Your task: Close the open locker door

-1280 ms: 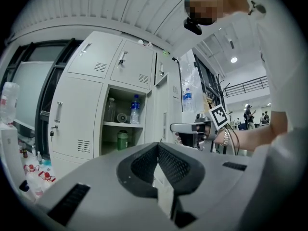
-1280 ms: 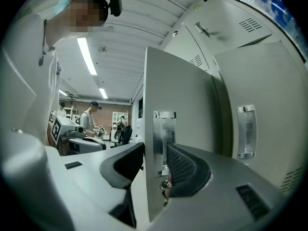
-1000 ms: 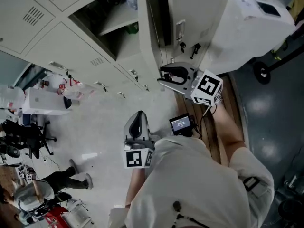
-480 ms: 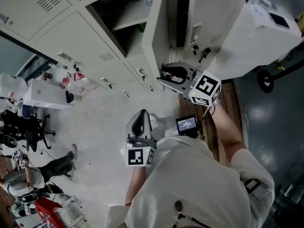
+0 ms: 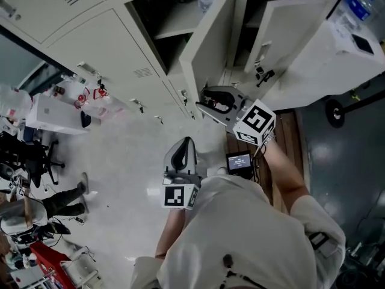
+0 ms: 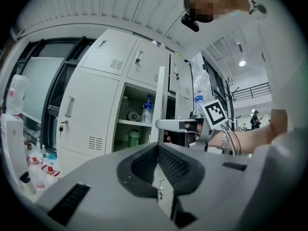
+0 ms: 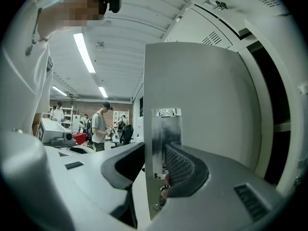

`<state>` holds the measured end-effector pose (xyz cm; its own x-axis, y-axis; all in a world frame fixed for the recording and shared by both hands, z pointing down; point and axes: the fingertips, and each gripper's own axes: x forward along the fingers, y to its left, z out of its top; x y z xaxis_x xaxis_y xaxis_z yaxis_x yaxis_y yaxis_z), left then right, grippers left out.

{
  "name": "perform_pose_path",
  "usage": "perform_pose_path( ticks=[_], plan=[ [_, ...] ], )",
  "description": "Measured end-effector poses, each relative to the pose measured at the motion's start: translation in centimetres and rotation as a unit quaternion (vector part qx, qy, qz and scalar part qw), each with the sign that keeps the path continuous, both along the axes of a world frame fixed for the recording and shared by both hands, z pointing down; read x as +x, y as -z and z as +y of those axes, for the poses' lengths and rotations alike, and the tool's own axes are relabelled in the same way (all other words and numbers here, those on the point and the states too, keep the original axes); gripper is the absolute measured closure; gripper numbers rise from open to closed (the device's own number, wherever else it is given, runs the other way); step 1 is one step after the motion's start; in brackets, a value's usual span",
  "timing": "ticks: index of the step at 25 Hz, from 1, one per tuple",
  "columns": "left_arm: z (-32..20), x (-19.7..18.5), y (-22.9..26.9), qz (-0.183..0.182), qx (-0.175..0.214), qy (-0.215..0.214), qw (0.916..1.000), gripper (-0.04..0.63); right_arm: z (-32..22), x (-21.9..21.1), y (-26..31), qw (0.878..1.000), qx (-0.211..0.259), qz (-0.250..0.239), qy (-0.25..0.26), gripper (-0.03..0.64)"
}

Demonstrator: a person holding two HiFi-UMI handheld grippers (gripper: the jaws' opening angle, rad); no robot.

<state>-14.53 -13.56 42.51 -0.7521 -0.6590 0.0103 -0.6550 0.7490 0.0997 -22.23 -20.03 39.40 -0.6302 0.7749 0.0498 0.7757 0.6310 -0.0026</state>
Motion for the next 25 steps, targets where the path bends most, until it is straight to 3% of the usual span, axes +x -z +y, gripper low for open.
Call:
perform_pose_path(
  ticks=[10, 25],
  plan=[
    [1.5, -3.0, -0.6, 0.013, 0.005, 0.003, 0.9999, 0.588, 2.7, -2.4, -0.1, 1.000, -0.008, 0.013, 0.014, 0.483],
    [3.1, -8.8, -0.4, 0.015, 0.021, -0.005, 0.9997, 0.588, 4.5, -6.3, -0.3, 0.999, -0.023, 0.026, -0.003, 0.505]
  ],
)
